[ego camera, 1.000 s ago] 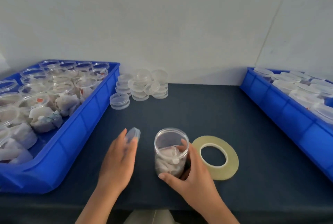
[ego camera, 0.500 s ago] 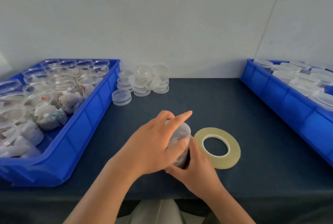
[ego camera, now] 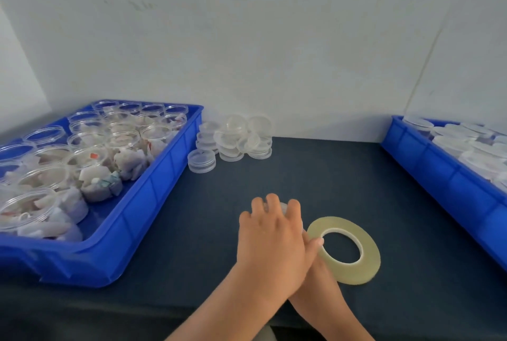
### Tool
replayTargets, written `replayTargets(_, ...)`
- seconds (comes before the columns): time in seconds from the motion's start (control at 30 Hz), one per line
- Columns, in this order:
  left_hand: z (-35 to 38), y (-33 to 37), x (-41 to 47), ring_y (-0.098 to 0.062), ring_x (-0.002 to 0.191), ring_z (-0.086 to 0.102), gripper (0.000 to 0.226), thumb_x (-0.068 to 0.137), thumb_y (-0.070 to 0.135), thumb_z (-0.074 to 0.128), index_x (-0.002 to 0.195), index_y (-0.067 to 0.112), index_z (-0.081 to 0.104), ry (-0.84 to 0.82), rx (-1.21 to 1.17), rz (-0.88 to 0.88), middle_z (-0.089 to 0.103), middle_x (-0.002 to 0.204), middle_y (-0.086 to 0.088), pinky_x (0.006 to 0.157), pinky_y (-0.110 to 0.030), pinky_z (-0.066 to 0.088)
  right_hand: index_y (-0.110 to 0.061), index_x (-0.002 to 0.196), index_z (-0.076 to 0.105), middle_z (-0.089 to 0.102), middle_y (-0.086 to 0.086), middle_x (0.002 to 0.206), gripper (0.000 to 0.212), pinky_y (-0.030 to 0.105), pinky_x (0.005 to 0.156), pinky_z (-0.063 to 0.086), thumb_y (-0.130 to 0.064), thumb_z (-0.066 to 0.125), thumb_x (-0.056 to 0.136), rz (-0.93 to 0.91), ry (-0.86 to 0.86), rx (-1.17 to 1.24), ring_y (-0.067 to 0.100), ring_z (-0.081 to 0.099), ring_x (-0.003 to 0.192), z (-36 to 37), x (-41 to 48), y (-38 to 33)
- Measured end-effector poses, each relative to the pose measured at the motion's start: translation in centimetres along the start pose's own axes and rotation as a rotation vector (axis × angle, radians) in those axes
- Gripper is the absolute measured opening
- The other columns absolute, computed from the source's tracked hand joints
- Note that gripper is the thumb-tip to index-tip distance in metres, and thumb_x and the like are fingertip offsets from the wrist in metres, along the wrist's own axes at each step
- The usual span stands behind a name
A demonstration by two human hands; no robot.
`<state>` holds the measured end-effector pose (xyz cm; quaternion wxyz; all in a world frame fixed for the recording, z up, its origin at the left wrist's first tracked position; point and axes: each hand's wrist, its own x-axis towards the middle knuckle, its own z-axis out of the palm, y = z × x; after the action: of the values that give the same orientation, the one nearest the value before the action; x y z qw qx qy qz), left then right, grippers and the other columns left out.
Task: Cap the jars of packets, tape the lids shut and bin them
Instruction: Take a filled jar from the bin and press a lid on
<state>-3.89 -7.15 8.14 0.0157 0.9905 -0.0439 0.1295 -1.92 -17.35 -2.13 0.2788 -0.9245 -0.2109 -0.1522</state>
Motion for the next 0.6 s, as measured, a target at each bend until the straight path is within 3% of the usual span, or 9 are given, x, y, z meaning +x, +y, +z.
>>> replayTargets(0.07, 0.6, -0.2, -0.3, -0.027, 0.104, 0.043, 0.066, 0.097, 0.078, 0.038, 0.137, 0.025, 0.041, 0.019, -0.002, -0.002, 0.046, 0.122, -0.008, 0.079, -0.041, 0.035, -0.028, 0.106, 0.047, 0.064, -0.014, 0.089, 0.057, 0.004, 0.054, 0.033, -0.030, 0.091, 0.070, -0.017, 0.023, -0.018, -0.005, 0.059, 0.065, -0.1, -0.2, 0.2)
replayTargets(0.13, 0.8, -0.6, -0.3, -0.027, 0.106, 0.047, 0.068, 0.095, 0.081, 0.037, 0.135, 0.028, 0.046, 0.037, -0.019, 0.028, 0.048, 0.122, -0.006, 0.082, -0.041, 0.042, -0.034, 0.113, 0.046, 0.055, -0.026, 0.095, 0.040, 0.012, 0.059, 0.045, -0.046, 0.070, 0.083, 0.031, -0.040, 0.069, -0.003, 0.063, 0.080, -0.7, -0.2, 0.0)
replayTargets(0.2, 0.8, -1.3, 0.0, -0.025, 0.107, 0.050, 0.068, 0.090, 0.085, 0.035, 0.129, 0.032, 0.051, 0.052, -0.051, 0.085, 0.051, 0.118, -0.001, 0.082, -0.040, 0.046, -0.031, 0.123, 0.050, 0.049, -0.030, 0.102, 0.042, 0.013, 0.072, 0.049, -0.056, 0.048, 0.089, 0.063, -0.099, 0.103, -0.003, 0.059, 0.091, -0.5, -0.2, 0.3)
replayTargets(0.27, 0.6, -2.2, 0.2, -0.018, 0.104, 0.051, 0.064, 0.086, 0.089, 0.034, 0.118, 0.037, 0.054, 0.062, -0.116, 0.149, 0.050, 0.111, 0.007, 0.080, -0.037, 0.049, -0.028, 0.123, 0.055, 0.054, -0.023, 0.108, 0.036, 0.019, 0.082, 0.052, -0.048, 0.058, 0.094, 0.075, -0.124, 0.163, -0.001, 0.058, 0.092, -0.4, -0.4, 0.4)
replayTargets(0.33, 0.5, -3.2, 0.6, -0.009, 0.103, 0.050, 0.057, 0.085, 0.089, 0.035, 0.110, 0.042, 0.057, 0.039, -0.209, 0.225, 0.049, 0.108, 0.015, 0.082, -0.033, 0.050, -0.037, 0.118, 0.058, 0.063, -0.024, 0.104, 0.037, 0.020, 0.084, 0.054, -0.044, 0.077, 0.088, 0.177, -0.133, 0.299, -0.005, 0.063, 0.094, -0.9, -0.6, 0.2)
replayTargets(0.4, 0.5, -4.4, 1.4, -0.001, 0.105, 0.052, 0.046, 0.088, 0.081, 0.044, 0.102, 0.043, 0.065, -0.002, -0.346, 0.325, 0.055, 0.109, 0.021, 0.087, -0.033, 0.053, -0.041, 0.119, 0.060, 0.071, -0.025, 0.098, 0.053, 0.016, 0.077, 0.055, -0.059, 0.084, 0.076, 0.202, -0.107, 0.347, -0.008, 0.067, 0.094, -1.1, -0.7, 0.2)
replayTargets(0.5, -0.1, -5.8, 2.9, -0.002, 0.113, 0.061, 0.022, 0.093, 0.057, 0.064, 0.090, 0.039, 0.077, -0.122, -0.611, 0.471, 0.067, 0.111, 0.025, 0.094, -0.037, 0.052, -0.044, 0.132, 0.052, 0.067, -0.035, 0.116, 0.079, 0.010, 0.082, 0.052, -0.084, 0.077, 0.068, 0.180, -0.064, 0.387, -0.011, 0.064, 0.107, -1.5, -0.6, -0.3)
replayTargets(0.6, -0.9, -6.4, 4.1, -0.001, 0.125, 0.061, 0.008, 0.094, 0.037, 0.077, 0.101, 0.038, 0.082, -0.279, -0.738, 0.531, 0.072, 0.116, 0.027, 0.107, -0.037, 0.048, -0.047, 0.136, 0.049, 0.064, -0.035, 0.124, 0.078, 0.015, 0.087, 0.054, -0.079, 0.080, 0.072, 0.165, -0.062, 0.425, -0.010, 0.062, 0.115, -1.7, -0.6, -0.4)
